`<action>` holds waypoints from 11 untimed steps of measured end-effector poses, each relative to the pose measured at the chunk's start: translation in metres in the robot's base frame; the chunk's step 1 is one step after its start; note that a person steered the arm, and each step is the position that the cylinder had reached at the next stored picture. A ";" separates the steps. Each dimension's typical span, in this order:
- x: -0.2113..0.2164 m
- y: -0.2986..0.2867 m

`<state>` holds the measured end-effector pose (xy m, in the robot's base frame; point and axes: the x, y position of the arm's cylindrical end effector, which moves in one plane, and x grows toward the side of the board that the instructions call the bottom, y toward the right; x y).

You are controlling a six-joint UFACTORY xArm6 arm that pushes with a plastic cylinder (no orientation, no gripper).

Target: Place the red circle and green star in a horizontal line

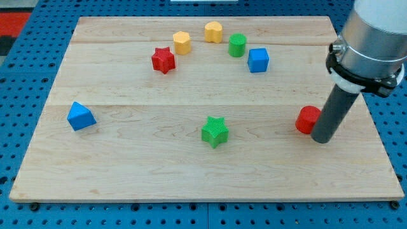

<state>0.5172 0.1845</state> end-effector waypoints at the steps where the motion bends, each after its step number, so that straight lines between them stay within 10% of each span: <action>1: -0.014 -0.005; 7: -0.108 -0.036; 11: -0.014 -0.110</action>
<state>0.5034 0.0748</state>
